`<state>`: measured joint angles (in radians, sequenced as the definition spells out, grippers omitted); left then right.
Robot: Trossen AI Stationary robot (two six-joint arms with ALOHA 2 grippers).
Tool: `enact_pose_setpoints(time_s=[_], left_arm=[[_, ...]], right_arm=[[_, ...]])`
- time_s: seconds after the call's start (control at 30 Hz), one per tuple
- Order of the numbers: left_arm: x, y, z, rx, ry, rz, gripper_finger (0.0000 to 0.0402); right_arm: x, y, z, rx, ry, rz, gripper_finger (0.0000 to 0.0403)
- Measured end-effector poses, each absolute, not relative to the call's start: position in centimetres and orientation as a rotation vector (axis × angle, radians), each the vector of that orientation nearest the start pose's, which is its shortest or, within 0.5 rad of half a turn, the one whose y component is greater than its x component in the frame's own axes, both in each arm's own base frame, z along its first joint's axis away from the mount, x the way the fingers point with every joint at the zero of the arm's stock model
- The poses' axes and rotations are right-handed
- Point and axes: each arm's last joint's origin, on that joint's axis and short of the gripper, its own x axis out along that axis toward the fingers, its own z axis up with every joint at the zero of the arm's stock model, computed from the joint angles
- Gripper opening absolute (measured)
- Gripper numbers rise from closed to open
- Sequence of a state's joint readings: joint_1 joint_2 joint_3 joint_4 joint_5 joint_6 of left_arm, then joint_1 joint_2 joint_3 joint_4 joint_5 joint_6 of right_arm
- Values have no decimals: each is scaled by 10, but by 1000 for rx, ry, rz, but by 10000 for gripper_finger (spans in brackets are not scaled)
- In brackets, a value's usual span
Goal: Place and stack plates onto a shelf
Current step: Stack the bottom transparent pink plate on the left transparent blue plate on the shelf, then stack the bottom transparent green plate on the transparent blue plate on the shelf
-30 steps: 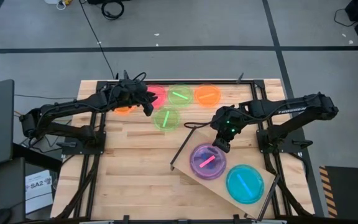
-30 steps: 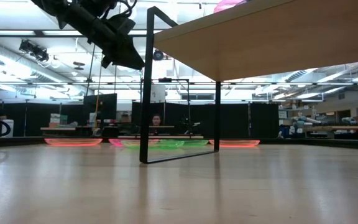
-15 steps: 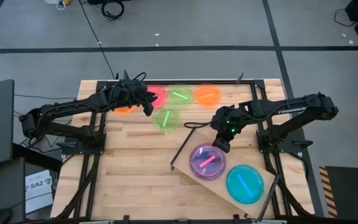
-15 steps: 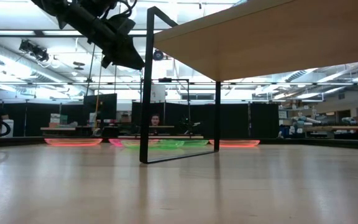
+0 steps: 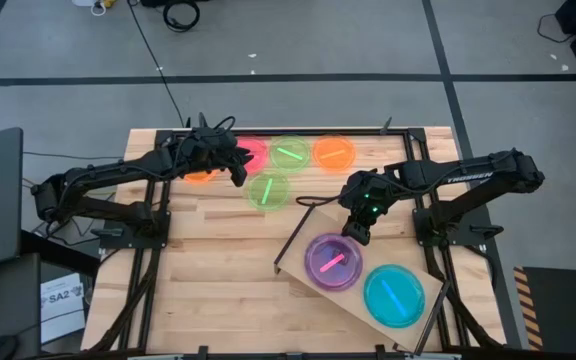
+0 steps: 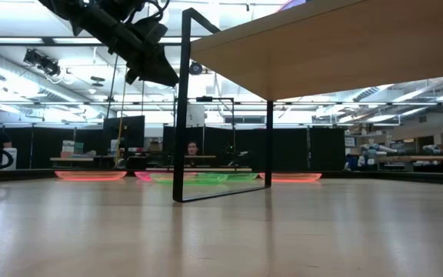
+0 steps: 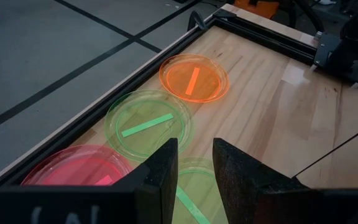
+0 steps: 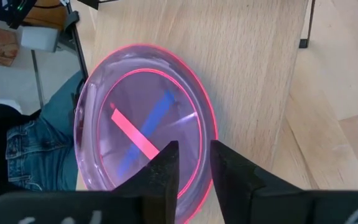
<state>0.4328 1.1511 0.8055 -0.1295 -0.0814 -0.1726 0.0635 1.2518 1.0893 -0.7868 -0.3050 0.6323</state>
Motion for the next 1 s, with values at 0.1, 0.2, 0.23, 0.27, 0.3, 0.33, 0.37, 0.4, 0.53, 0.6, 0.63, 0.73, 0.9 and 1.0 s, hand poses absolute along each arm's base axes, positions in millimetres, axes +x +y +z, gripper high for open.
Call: enact_pose_setpoints(time_s=[0.1,0.2,0.23,0.27,0.3,0.33,0.37,0.4,0.53,0.6,0.63,0.73,0.9,1.0], left_arm=[[225,107,274,-250,429,544,107],[225,107,274,-249,429,544,107],[225,107,274,-250,429,545,107],[225,107,274,-250,429,544,107],[225,107,274,-249,429,545,107],[225,107,274,-249,429,544,107],[225,107,274,-250,429,545,107],[225,107,274,-250,429,544,107],[225,107,274,-249,429,545,107],[225,107,274,-249,429,544,107],[225,107,274,-249,429,544,107],[225,107,274,-249,429,544,107],[225,107,274,-249,430,544,107],[225,107,274,-248,430,544,107]], right_arm=[[243,24,296,691,1029,29,111],[243,24,296,691,1029,29,124],[243,24,296,691,1029,29,130],[243,24,296,691,1029,29,135],[243,24,296,691,1029,29,139],[243,24,296,691,1029,29,144],[243,24,296,691,1028,28,148],[243,24,296,690,1027,25,152],[243,23,296,672,1015,-11,164],[244,22,296,665,1011,-25,167],[244,22,296,662,1009,-30,167],[244,22,296,653,1006,-38,167],[244,22,296,652,1006,-37,167],[244,22,296,651,1006,-36,167]])
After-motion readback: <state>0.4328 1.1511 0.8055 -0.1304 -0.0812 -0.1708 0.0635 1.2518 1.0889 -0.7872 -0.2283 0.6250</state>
